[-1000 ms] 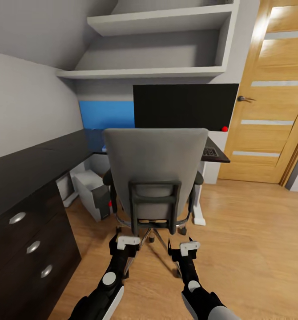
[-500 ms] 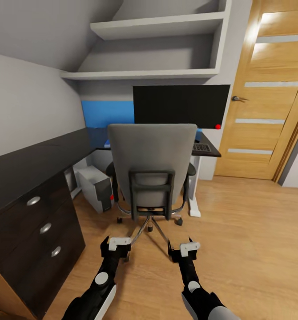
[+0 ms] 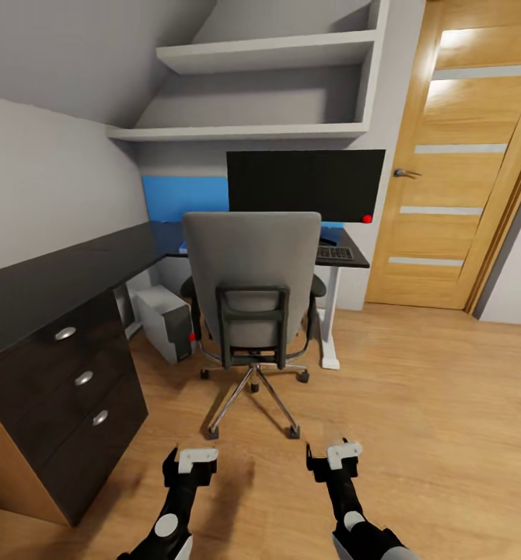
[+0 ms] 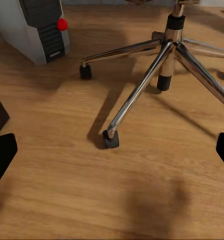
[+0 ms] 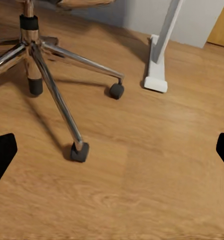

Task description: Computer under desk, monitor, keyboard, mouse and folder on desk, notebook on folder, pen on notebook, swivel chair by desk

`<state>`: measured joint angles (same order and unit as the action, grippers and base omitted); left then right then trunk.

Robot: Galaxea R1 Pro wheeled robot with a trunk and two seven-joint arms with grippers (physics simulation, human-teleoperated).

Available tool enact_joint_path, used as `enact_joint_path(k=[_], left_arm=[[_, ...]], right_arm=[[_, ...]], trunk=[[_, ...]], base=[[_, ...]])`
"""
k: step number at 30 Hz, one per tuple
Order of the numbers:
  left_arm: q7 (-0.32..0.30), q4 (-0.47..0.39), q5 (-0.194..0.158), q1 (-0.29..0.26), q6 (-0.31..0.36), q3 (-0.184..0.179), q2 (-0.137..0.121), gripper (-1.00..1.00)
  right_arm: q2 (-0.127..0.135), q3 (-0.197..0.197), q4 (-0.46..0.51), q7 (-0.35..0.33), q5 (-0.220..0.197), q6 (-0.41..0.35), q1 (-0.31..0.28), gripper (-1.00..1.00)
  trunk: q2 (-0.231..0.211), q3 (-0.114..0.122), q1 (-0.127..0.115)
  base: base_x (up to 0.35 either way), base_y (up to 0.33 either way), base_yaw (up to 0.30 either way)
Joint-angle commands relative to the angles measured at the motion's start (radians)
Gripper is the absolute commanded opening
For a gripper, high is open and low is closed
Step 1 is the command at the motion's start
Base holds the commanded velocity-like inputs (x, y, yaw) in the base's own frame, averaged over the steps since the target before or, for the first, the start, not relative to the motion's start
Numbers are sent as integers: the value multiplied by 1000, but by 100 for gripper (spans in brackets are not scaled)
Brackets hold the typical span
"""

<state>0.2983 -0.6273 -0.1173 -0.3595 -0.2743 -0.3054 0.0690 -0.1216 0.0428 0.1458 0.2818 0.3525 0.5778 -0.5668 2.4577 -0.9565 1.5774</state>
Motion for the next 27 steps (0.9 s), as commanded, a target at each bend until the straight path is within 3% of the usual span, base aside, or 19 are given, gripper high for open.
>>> enact_joint_path(k=[1,6,11,14,16,23,27], left_arm=[[5,20,-11,-1,-34,-7,-2,100],[2,152,-22,-1,-101,-7,-3,100],[2,202,-28,-1,-113,-7,-4,100],[2,239,-34,-1,-115,-7,-4,100],[2,252,-52,-1,-115,-6,-3,100],[2,287,-172,-1,-114,-9,1,100],[3,292,-179,-1,-110,-8,2,100]], right_arm=[[10,4,-22,6,4,4,-1,100],[49,4,-119,3,-25,57,-1,100],[61,5,-156,2,-33,98,9,100],[65,4,-164,1,-36,110,50,100],[66,4,-166,1,-36,111,58,100],[62,4,-168,-2,-56,110,72,100],[64,5,-168,-17,-63,110,78,100]], trunk=[[0,-1,0],[0,-1,0],[0,-1,0],[-14,5,-8],[-28,12,-16],[-77,34,-42],[-105,46,-58]], base=[[-23,-31,0],[-9,-12,0],[-2,-2,0],[0,0,0],[0,0,0],[0,0,0],[0,0,0]])
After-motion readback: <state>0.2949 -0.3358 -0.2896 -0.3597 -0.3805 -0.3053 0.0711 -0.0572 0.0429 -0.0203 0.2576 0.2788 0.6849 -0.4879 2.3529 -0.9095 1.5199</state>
